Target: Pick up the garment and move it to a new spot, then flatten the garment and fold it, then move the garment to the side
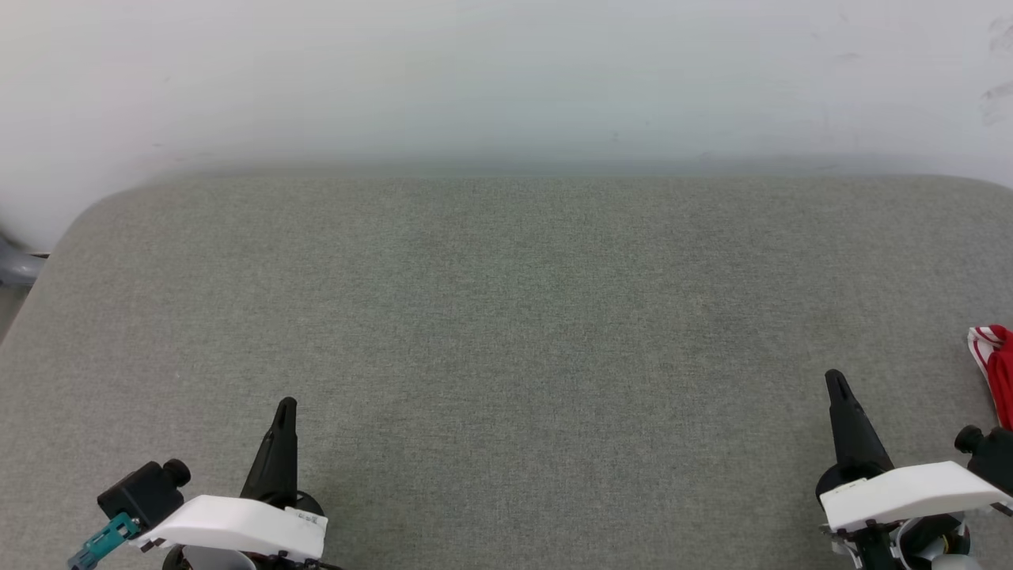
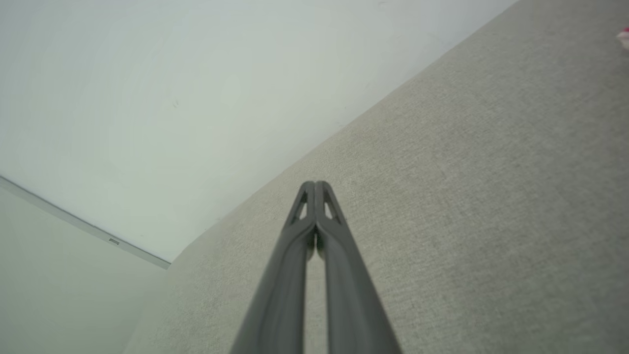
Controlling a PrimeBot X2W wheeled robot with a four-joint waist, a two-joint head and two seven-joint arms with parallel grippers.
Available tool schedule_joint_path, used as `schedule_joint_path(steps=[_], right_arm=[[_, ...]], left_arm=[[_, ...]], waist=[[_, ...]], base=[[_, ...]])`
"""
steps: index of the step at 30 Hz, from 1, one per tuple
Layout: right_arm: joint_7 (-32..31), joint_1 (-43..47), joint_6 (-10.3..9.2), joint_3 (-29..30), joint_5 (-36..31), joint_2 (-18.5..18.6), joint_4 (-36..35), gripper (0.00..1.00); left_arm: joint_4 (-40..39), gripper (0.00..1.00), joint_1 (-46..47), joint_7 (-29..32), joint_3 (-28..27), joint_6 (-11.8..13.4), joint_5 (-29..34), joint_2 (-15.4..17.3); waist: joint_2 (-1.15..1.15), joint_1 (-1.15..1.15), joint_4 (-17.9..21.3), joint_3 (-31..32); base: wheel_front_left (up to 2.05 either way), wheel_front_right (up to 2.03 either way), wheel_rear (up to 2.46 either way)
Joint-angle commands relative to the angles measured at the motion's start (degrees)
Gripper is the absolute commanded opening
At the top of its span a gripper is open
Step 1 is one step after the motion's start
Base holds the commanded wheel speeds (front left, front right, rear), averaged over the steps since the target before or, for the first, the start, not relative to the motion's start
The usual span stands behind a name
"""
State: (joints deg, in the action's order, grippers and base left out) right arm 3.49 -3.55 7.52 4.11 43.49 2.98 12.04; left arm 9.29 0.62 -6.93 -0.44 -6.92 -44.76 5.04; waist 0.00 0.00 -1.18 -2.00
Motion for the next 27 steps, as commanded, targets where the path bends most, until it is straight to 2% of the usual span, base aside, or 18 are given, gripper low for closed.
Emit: schedule_joint_path(steps=[1, 27], right_arm=[[-0.47, -1.53, -0.02, 0.23, 2.46, -0.05, -0.48, 0.0], [-4.38, -2.25, -0.02, 1.15, 21.27, -0.09, 0.47, 0.0]], left_arm=[[-0.4, 0.0, 1.76, 0.61, -0.43, -0.26, -2.38, 0.14], [1.63, 0.0, 3.47, 5.58, -2.42, -0.45, -20.98, -0.56]], waist=[[0.0, 0.0, 0.03, 0.04], [0.0, 0.0, 0.39, 0.6]], base=[[0.0, 0.0, 0.0], [0.0, 0.0, 0.0]])
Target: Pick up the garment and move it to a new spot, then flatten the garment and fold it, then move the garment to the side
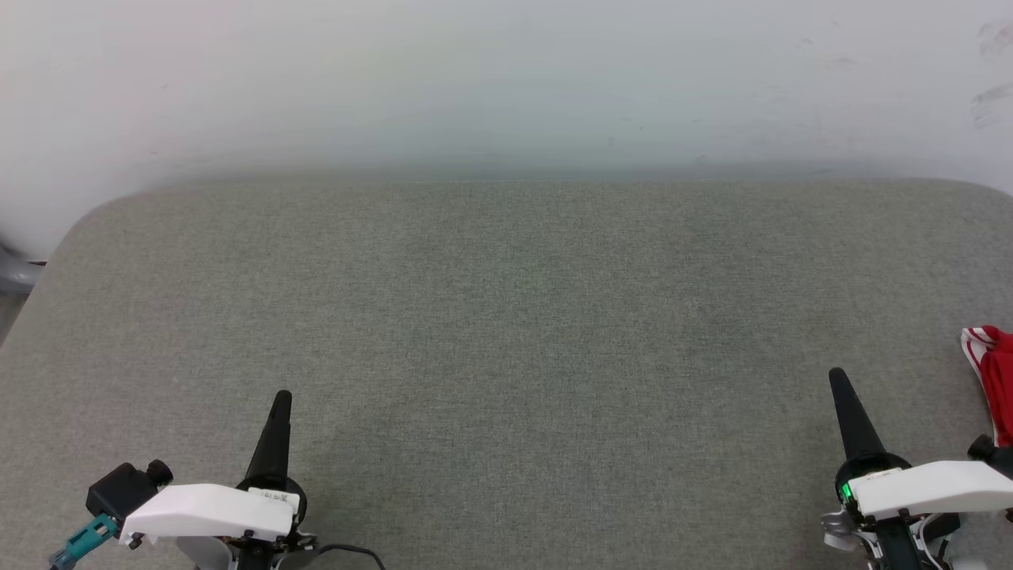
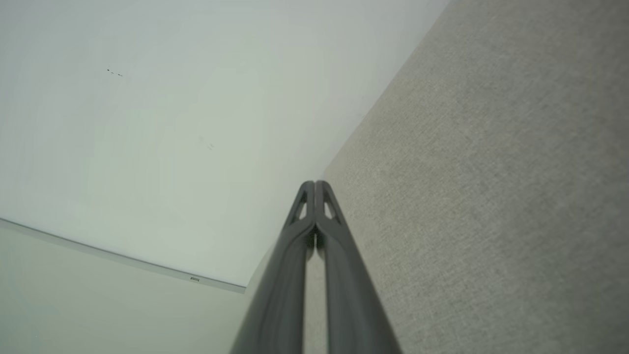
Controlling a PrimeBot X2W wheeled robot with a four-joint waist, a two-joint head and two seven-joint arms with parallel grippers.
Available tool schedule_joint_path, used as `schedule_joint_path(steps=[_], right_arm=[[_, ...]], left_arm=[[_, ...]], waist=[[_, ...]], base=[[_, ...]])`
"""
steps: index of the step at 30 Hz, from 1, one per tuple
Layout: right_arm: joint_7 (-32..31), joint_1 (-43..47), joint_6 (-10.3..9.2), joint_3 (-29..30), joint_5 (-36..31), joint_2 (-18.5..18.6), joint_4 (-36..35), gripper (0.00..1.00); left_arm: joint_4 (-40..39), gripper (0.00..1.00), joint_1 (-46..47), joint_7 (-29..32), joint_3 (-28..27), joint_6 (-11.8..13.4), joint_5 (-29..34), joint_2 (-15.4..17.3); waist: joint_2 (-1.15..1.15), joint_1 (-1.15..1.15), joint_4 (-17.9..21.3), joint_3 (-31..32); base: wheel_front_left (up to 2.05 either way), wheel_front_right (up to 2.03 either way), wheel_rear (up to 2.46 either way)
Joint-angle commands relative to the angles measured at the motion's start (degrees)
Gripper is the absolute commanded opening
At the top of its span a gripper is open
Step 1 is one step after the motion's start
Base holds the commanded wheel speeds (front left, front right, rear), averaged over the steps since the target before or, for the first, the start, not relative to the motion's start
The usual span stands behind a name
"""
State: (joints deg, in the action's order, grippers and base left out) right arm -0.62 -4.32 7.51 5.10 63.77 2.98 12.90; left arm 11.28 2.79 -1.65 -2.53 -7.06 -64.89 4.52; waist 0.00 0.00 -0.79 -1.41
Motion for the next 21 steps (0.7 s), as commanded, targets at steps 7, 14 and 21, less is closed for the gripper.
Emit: schedule_joint_path(steps=[7, 14, 21], right_arm=[[-0.95, -1.52, -0.01, 0.33, 4.42, -0.1, -0.2, 0.0], [-1.75, -1.68, -0.01, 0.51, 8.18, -0.11, 0.0, 0.0], [-2.44, -1.84, -0.02, 0.69, 11.73, -0.12, 0.22, 0.0]], left_arm=[[0.05, 0.0, 1.68, 1.2, -0.73, -0.35, -4.23, -0.2], [0.48, 0.0, 1.94, 2.22, -1.12, -0.38, -7.9, -0.36], [0.86, 0.0, 2.28, 3.18, -1.52, -0.41, -11.36, -0.48]], waist=[[0.0, 0.0, 0.08, 0.13], [0.0, 0.0, 0.17, 0.27], [0.0, 0.0, 0.26, 0.41]], base=[[0.0, 0.0, 0.0], [0.0, 0.0, 0.0], [0.0, 0.0, 0.0]])
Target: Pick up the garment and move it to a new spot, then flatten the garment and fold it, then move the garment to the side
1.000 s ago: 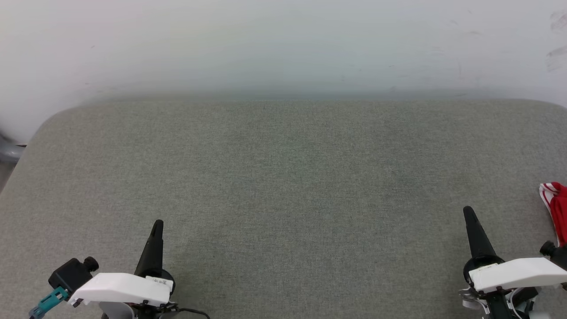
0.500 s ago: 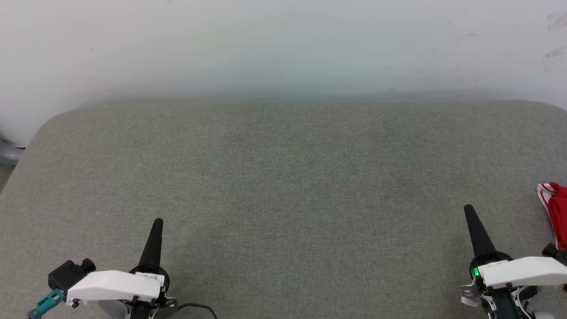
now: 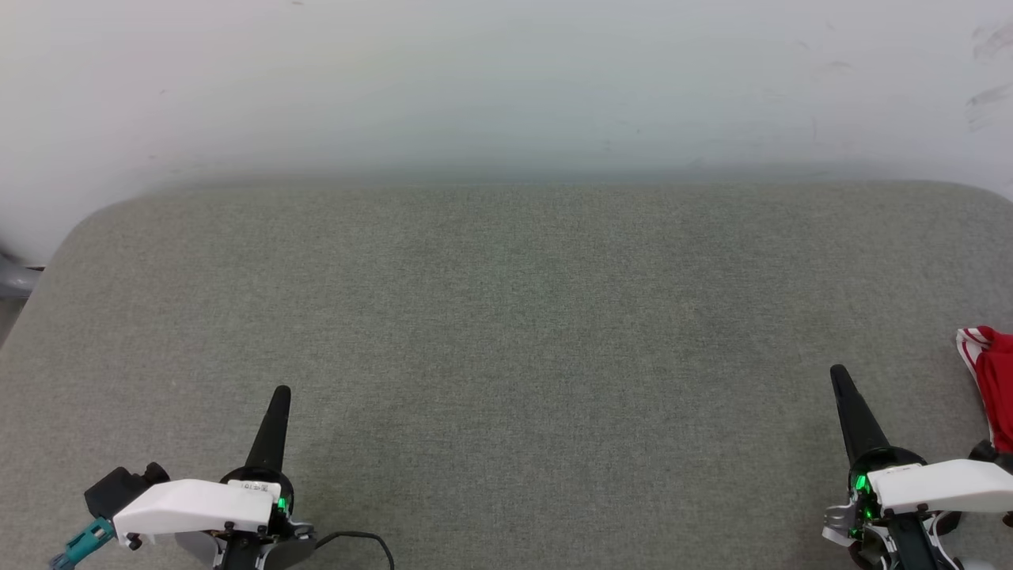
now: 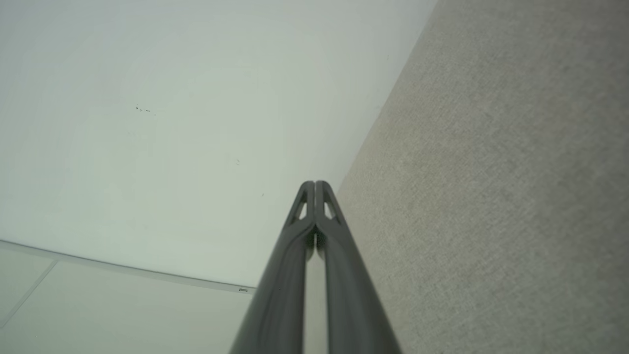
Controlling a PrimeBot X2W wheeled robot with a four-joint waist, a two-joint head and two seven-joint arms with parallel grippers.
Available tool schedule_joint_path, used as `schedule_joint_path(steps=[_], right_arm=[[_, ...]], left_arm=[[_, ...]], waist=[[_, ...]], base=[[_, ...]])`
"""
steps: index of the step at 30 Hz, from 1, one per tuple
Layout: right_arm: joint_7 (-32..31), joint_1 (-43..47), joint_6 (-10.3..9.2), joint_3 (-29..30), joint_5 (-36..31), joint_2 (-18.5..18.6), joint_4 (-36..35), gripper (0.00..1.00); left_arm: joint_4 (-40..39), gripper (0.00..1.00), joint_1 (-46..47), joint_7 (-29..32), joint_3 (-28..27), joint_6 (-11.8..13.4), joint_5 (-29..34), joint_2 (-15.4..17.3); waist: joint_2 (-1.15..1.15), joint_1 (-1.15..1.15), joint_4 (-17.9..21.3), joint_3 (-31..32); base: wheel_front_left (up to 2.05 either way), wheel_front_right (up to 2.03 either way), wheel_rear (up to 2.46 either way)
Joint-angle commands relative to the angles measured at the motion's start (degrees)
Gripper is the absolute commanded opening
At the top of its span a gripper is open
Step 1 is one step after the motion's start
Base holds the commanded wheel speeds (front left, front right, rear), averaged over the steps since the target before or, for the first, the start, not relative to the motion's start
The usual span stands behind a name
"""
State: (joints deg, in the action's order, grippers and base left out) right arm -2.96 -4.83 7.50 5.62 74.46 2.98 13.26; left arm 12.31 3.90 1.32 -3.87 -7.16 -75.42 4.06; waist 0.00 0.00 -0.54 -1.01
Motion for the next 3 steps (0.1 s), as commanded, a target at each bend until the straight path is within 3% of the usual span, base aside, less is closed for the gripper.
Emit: schedule_joint_path(steps=[1, 3], right_arm=[[-0.22, -1.35, -0.01, 0.19, 1.5, -0.13, -0.11, 0.0], [-0.48, -1.38, -0.01, 0.24, 2.46, -0.13, -0.07, 0.0]], left_arm=[[-0.12, 0.0, 1.22, 0.38, -0.25, -0.32, -1.31, -0.04], [-0.01, 0.0, 1.31, 0.61, -0.37, -0.33, -2.27, -0.08]], waist=[[0.0, 0.0, 0.02, 0.03], [0.0, 0.0, 0.04, 0.07]], base=[[0.0, 0.0, 0.0], [0.0, 0.0, 0.0]])
